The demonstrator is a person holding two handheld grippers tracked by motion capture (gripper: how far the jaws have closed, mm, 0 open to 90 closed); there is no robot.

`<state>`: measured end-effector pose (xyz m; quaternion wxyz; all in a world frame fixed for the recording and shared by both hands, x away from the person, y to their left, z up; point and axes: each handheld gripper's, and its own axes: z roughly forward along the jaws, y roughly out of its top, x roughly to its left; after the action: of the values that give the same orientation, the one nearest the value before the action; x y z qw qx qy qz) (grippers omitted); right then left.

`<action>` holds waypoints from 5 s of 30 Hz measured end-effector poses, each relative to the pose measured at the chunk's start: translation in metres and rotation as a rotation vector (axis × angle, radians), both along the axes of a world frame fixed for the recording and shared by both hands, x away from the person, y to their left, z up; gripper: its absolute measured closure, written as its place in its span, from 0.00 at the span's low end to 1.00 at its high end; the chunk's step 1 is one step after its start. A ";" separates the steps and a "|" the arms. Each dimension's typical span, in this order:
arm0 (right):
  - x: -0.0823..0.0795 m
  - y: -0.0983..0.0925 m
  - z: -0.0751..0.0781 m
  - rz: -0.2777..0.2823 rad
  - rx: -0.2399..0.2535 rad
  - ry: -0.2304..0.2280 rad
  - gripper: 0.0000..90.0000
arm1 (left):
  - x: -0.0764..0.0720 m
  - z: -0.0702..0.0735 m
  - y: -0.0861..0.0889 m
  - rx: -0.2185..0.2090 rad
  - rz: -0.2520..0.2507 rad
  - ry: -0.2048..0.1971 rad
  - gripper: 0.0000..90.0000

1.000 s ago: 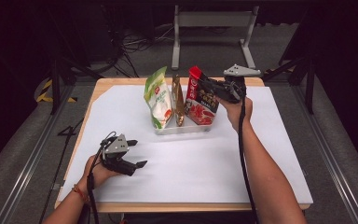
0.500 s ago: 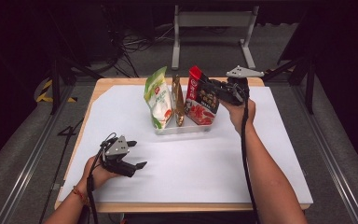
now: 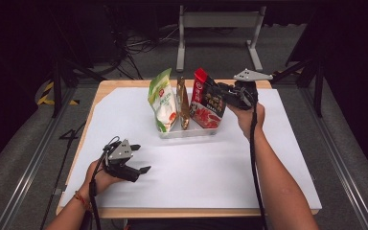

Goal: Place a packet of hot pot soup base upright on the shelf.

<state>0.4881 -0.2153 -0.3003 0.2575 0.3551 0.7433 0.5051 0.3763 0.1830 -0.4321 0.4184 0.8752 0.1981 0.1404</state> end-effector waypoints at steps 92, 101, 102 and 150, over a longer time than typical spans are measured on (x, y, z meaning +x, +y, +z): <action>-0.098 -0.067 -0.061 0.021 -0.182 -0.031 0.19 | 0.000 0.000 0.000 0.000 0.023 0.000 0.15; -0.112 -0.079 -0.076 0.012 -0.216 -0.020 0.18 | 0.000 0.000 -0.001 0.002 0.021 -0.001 0.15; -0.113 -0.080 -0.078 0.010 -0.217 -0.019 0.18 | 0.000 0.000 -0.001 0.003 0.021 -0.001 0.15; -0.163 -0.135 -0.117 -0.057 -0.169 0.006 0.15 | -0.003 -0.002 -0.006 0.012 0.021 0.000 0.14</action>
<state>0.3255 -0.3498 -0.4168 0.2985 0.3547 0.7736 0.4319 0.3734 0.1770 -0.4343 0.4115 0.8756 0.2065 0.1460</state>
